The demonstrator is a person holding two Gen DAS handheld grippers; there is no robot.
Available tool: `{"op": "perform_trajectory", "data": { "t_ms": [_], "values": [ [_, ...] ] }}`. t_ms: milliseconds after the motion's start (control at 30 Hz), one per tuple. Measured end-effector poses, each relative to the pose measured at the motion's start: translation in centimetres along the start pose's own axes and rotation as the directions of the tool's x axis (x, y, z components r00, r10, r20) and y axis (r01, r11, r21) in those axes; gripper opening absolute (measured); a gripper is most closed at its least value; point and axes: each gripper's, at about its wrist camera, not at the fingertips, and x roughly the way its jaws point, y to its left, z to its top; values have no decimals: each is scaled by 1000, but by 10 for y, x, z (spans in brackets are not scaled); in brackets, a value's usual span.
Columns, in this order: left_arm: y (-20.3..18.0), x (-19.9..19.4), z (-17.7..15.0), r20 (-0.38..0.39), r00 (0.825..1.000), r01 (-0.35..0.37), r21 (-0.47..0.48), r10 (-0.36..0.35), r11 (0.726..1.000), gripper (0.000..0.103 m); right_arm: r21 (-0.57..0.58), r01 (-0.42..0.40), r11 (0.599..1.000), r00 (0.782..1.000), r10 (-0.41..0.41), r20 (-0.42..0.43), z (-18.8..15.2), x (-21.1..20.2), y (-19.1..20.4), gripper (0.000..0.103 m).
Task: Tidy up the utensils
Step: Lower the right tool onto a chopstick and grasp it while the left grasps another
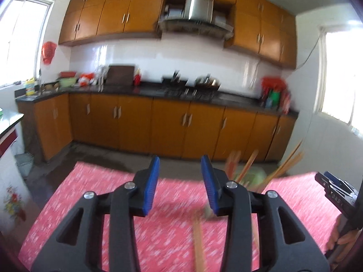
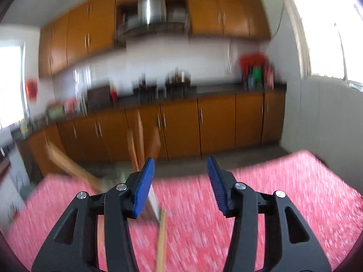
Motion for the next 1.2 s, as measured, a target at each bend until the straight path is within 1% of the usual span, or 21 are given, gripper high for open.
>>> {"op": "perform_trajectory", "data": {
  "t_ms": [33,67,100,133,200,333,367,433,500,567,600,700,800,867,900,933,967,1033,1133,1167,1200],
  "values": [
    [4,7,-16,-41,999,-23,16,23,1000,39,-7,-8,1000,998,8,-64,-14,10,0,35],
    [9,15,-32,-84,996,-34,28,36,999,39,-10,-26,1000,991,24,-131,-29,21,1,29],
    [11,22,-46,-128,991,-32,33,36,999,39,-5,-54,999,976,51,-214,-50,34,3,22],
    [14,32,-63,-185,982,-24,35,30,999,39,-4,-67,998,964,64,-259,-62,41,6,20],
    [14,45,-92,-270,963,-9,39,19,999,38,-4,-95,995,940,89,-330,-86,52,14,18],
    [7,64,-129,-377,926,37,28,-24,999,34,-7,-123,992,902,109,-418,-114,69,27,18],
    [6,67,-136,-394,919,48,25,-34,999,33,-4,-125,992,898,111,-425,-116,71,28,18],
    [2,70,-145,-422,905,68,27,-50,997,32,-16,-121,993,905,103,-413,-116,70,33,18],
    [-6,72,-154,-441,895,85,30,-63,996,32,-61,-69,996,911,38,-411,-113,74,36,18],
    [-9,73,-158,-453,889,96,32,-72,995,32,-45,-50,998,905,26,-425,-116,79,32,17],
    [-11,74,-160,-458,886,101,32,-75,994,32,-31,-48,998,906,31,-421,-116,78,29,17],
    [-14,75,-162,-470,878,115,32,-87,993,32,36,-109,993,909,114,-400,-114,70,25,17],
    [-14,77,-163,-479,874,118,35,-87,992,31,52,-162,985,900,169,-402,-114,67,27,17],
    [-15,79,-164,-483,871,120,36,-88,992,31,13,-153,988,896,144,-419,-114,70,35,17],
    [-15,79,-164,-486,869,120,39,-86,992,31,-15,-132,991,906,114,-408,-115,70,38,17],
    [-15,80,-165,-489,868,121,41,-85,992,31,-40,-106,994,909,81,-409,-116,71,40,17],
    [-16,80,-166,-492,866,121,42,-85,992,31,-37,-97,995,907,73,-416,-117,73,39,17],
    [-17,82,-168,-498,863,123,39,-87,992,31,-3,-83,997,904,74,-422,-119,76,31,17],
    [-17,82,-170,-507,856,134,39,-96,990,29,-6,-115,993,899,101,-426,-121,76,30,17],
    [-18,83,-171,-510,855,138,40,-98,990,28,-50,-94,994,905,65,-421,-122,74,33,17],
    [-19,83,-172,-514,852,143,44,-100,989,27,-96,-48,994,913,5,-409,-124,73,34,17]
  ]
}}
